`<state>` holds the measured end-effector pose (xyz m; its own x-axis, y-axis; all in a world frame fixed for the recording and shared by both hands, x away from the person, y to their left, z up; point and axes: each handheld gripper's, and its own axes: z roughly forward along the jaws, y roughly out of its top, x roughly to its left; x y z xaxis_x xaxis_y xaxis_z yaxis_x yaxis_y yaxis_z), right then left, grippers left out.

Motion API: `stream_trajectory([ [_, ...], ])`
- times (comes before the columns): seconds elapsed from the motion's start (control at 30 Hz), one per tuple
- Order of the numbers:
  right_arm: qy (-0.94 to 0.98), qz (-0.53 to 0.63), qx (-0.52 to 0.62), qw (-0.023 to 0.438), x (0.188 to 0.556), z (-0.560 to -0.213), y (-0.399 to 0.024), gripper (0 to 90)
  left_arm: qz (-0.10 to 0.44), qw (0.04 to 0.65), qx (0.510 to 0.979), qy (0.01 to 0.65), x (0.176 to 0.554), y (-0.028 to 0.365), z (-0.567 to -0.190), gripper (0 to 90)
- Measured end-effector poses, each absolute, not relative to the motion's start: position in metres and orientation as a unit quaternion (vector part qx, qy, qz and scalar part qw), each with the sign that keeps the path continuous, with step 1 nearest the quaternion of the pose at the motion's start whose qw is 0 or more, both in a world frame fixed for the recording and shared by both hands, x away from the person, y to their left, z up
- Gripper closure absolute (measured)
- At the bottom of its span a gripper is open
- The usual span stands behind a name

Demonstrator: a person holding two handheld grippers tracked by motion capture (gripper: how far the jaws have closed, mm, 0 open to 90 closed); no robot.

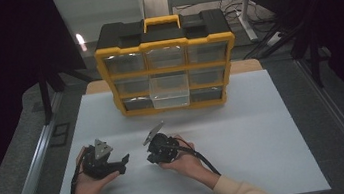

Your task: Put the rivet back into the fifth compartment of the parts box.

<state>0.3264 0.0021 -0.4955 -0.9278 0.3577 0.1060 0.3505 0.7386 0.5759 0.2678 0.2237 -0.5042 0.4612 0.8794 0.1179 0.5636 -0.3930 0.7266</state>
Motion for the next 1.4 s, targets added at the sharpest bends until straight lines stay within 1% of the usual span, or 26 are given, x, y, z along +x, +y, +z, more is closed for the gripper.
stream_trajectory([
  [0.3, 0.925, 0.329, 0.189, 0.003, 0.324, -0.475, -0.011, 87.2, 0.253, 0.316, 0.792, 0.456, 0.268, 0.225, -0.504, 10.0],
  [0.63, 0.913, 0.355, 0.2, 0.01, 0.324, -0.451, -0.027, 87.2, 0.254, 0.317, 0.793, 0.454, 0.267, 0.224, -0.503, 10.0],
  [1.4, 0.896, 0.396, 0.201, 0.024, 0.325, -0.42, -0.045, 87.2, 0.254, 0.315, 0.795, 0.452, 0.267, 0.225, -0.503, 10.0],
])
